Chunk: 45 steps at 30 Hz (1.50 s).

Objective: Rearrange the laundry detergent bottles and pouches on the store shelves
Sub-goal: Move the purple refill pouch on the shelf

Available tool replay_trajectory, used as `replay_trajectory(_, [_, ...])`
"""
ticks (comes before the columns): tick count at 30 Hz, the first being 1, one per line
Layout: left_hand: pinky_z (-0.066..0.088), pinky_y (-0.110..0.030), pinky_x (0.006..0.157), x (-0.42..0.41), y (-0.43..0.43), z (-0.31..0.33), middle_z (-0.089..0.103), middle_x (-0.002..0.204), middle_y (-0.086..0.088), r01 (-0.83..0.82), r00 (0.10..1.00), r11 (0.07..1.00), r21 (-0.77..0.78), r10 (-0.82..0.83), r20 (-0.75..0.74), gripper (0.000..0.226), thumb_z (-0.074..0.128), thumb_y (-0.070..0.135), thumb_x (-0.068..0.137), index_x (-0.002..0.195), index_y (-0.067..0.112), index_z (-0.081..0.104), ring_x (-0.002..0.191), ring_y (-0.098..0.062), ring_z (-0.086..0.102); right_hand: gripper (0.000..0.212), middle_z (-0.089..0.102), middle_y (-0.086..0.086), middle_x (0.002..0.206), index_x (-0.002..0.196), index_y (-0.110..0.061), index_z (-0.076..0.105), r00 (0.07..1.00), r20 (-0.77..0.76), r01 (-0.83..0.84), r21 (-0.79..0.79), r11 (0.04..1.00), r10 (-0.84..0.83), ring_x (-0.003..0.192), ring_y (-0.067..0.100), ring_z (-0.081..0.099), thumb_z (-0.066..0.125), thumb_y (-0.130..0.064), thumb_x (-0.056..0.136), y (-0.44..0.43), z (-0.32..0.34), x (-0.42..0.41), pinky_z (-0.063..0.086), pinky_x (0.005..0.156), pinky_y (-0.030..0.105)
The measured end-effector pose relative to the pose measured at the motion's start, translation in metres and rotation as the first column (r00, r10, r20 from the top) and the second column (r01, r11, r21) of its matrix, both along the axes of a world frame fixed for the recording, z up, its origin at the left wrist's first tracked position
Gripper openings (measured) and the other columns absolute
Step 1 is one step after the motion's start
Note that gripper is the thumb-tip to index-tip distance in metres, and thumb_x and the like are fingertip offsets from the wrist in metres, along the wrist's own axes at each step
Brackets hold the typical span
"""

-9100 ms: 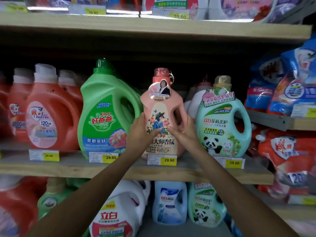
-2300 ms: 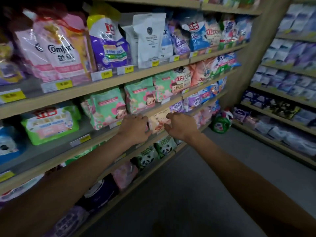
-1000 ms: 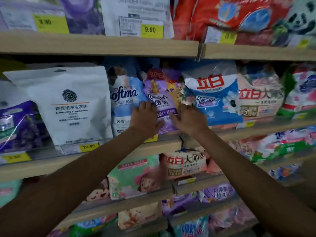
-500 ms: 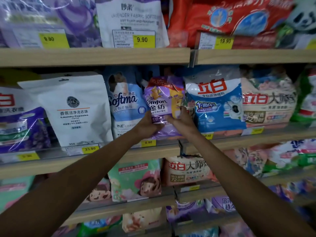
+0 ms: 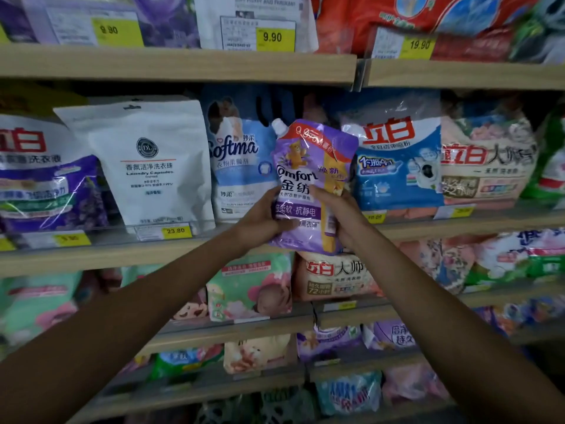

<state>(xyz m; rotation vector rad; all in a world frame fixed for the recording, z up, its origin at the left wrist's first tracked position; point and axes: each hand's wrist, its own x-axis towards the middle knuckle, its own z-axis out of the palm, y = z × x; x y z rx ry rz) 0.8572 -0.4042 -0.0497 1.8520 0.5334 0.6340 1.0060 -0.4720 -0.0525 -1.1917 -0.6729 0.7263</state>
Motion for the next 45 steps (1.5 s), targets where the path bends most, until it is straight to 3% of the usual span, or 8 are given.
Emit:
replay_trajectory(2, [0.043,-0.006,0.044,-0.006,-0.002,-0.012,0.06,0.12,-0.02,-0.008,0.999,0.996,-0.092,0.012,0.038,0.068,0.06,-0.007,0.085,0.143,0.008,0.03,0.06,0.002,0.066,0.034,0.068,0.017,0.115,0.112,-0.009,0.064,1.0,0.006,0.026,0.012,1.0,-0.026,0.105,0.033,0.065,0.072,-0.009,0.079,-0.004,-0.009,-0.009,0.05,0.097,0.052])
replay_trajectory(6, [0.046,-0.016,0.043,-0.017,-0.006,-0.031,0.063,0.109,-0.002,-0.027,0.997,0.982,-0.186,0.04,0.068,0.054,0.059,0.013,0.091,0.139,0.014,0.034,0.055,0.0,0.059,0.027,0.069,0.014,0.11,0.102,-0.01,0.064,0.996,0.038,0.079,-0.021,0.997,-0.078,0.108,0.031,0.064,0.075,-0.015,0.078,-0.003,-0.028,-0.028,0.047,0.1,0.051])
replay_trajectory(10, [0.055,-0.036,0.089,-0.038,-0.005,-0.05,0.066,0.12,-0.003,-0.12,0.981,0.95,-0.288,0.157,0.11,0.046,0.061,0.018,0.091,0.133,0.014,0.045,0.1,-0.017,0.067,0.022,0.069,0.009,0.107,0.095,-0.02,0.064,0.993,0.11,0.049,-0.058,0.997,-0.042,0.107,0.029,0.063,0.076,-0.021,0.077,-0.003,-0.056,-0.052,0.047,0.099,0.052])
replay_trajectory(13, [0.056,-0.027,0.08,-0.061,-0.012,-0.06,0.067,0.112,0.0,-0.205,0.967,0.941,-0.269,0.237,0.092,0.043,0.063,0.016,0.089,0.13,0.015,0.047,0.091,-0.01,0.067,0.037,0.068,0.002,0.11,0.112,-0.016,0.058,0.994,0.109,-0.015,-0.068,0.998,0.022,0.107,0.021,0.063,0.074,-0.019,0.079,-0.004,-0.07,-0.074,0.046,0.101,0.047])
replay_trajectory(19, [0.055,-0.019,0.065,-0.128,-0.018,-0.074,0.068,0.103,-0.002,-0.3,0.932,0.887,-0.35,0.351,0.092,0.04,0.065,0.011,0.087,0.125,0.014,0.052,0.08,-0.008,0.067,0.027,0.066,-0.007,0.091,0.097,-0.018,0.057,0.989,0.13,-0.06,-0.119,0.991,0.075,0.091,0.008,0.064,0.075,-0.019,0.078,0.0,-0.081,-0.14,0.051,0.078,0.02])
replay_trajectory(30, [0.053,-0.016,0.053,-0.341,0.002,-0.063,0.068,0.088,0.004,-0.45,0.848,0.814,-0.366,0.518,0.111,0.025,0.068,0.009,0.085,0.105,0.02,0.059,0.064,-0.004,0.068,0.021,0.067,0.008,0.098,0.092,-0.014,0.058,0.96,0.148,-0.21,-0.179,0.961,0.237,0.099,0.027,0.064,0.074,-0.021,0.08,0.035,-0.063,-0.347,0.051,0.091,0.042])
replay_trajectory(37, [0.056,-0.02,0.059,-0.472,0.023,-0.056,0.071,0.089,0.003,-0.514,0.789,0.793,-0.325,0.586,0.182,0.02,0.068,0.009,0.085,0.098,0.022,0.06,0.066,-0.006,0.071,0.04,0.064,0.003,0.107,0.112,-0.008,0.055,0.915,0.233,-0.306,-0.134,0.943,0.33,0.097,0.017,0.059,0.074,-0.022,0.08,0.071,-0.05,-0.475,0.045,0.088,0.034])
replay_trajectory(45, [0.053,-0.015,0.052,-0.564,0.081,-0.04,0.07,0.089,0.001,-0.611,0.679,0.717,-0.336,0.693,0.243,0.027,0.065,0.008,0.086,0.112,0.012,0.057,0.06,-0.003,0.069,0.019,0.066,0.008,0.088,0.092,-0.01,0.06,0.849,0.32,-0.411,-0.1,0.906,0.421,0.079,0.012,0.061,0.073,-0.018,0.081,0.15,-0.029,-0.569,0.046,0.074,0.027])
